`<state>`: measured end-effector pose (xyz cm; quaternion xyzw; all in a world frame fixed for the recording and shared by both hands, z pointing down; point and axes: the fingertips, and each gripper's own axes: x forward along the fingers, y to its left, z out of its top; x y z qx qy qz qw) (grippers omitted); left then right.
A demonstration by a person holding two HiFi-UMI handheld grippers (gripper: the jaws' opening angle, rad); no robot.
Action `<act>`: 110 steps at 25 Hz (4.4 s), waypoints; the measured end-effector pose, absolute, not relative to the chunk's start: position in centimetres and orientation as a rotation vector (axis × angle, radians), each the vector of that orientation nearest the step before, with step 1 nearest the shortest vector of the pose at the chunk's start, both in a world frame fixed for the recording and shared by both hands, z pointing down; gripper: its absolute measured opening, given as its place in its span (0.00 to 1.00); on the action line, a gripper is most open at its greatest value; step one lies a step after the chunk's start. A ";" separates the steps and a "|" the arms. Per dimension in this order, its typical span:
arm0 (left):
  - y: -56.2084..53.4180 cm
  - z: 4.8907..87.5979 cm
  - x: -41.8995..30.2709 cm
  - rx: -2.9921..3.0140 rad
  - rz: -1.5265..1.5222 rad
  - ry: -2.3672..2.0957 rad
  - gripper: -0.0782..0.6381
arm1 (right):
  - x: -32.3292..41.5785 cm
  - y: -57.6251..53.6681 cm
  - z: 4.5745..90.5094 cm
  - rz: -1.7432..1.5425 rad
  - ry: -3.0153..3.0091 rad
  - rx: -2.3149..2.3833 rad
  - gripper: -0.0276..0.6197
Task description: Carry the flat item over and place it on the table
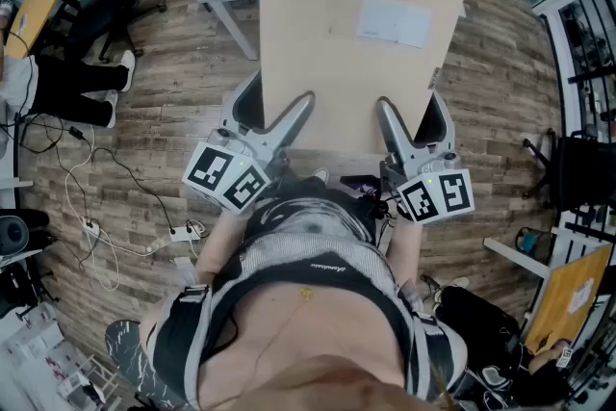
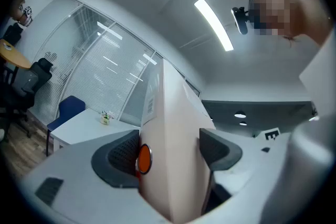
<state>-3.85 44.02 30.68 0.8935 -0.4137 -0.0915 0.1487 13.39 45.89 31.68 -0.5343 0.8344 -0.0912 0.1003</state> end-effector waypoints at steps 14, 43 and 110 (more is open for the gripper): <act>43.9 31.0 -3.5 2.567 -0.262 -1.171 0.60 | 13.7 45.8 32.0 -0.275 2.461 -1.576 0.62; 28.1 32.5 -3.3 2.554 -0.258 -1.041 0.60 | 13.9 31.5 32.8 -0.275 2.419 -1.690 0.62; 4.2 35.5 -10.9 2.413 -0.261 -1.146 0.60 | 6.7 5.8 35.3 -0.409 2.538 -1.618 0.61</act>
